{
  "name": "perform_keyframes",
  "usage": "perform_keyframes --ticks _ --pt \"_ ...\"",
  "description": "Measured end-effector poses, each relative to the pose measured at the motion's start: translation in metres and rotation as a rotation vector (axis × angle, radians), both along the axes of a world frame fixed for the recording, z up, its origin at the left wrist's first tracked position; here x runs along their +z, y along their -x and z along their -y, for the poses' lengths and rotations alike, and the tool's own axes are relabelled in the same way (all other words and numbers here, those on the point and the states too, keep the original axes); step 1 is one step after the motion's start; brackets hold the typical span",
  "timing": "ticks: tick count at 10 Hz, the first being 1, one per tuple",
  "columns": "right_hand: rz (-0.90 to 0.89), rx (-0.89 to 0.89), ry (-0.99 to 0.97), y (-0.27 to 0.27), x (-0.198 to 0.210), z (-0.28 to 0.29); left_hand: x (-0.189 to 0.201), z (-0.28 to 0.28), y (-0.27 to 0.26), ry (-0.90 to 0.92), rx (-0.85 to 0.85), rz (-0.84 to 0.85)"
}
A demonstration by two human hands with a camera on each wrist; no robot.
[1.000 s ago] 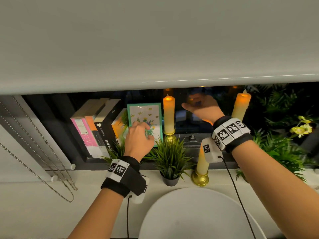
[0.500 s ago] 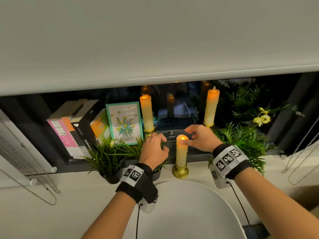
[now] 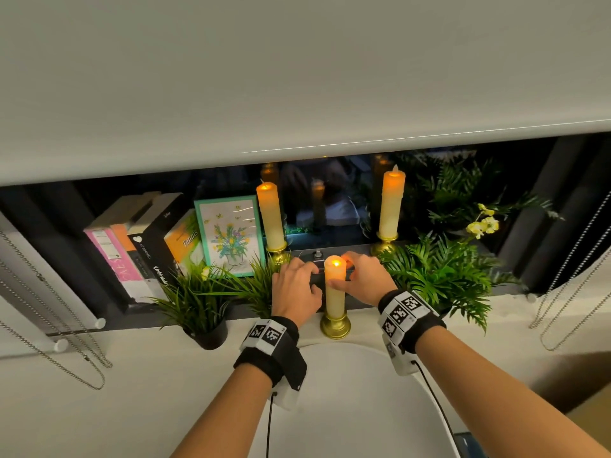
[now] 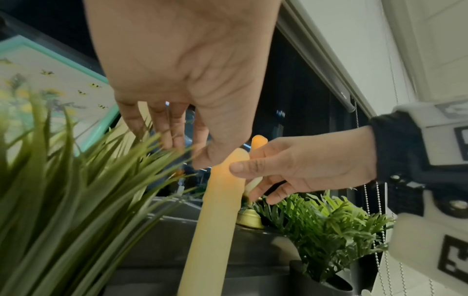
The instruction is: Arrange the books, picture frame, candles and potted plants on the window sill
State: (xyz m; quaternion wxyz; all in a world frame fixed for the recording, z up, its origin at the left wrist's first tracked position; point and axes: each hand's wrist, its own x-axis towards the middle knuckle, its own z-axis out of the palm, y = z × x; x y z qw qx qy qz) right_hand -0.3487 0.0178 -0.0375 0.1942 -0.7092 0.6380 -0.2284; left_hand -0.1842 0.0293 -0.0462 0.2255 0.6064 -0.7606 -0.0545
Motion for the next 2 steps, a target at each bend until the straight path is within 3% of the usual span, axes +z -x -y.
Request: perform_keyframes --ticks 2 --pt "0.115 -0.108 0.036 0.024 0.003 -0.026 0.008 -0.014 -0.005 0.175 0.061 -0.106"
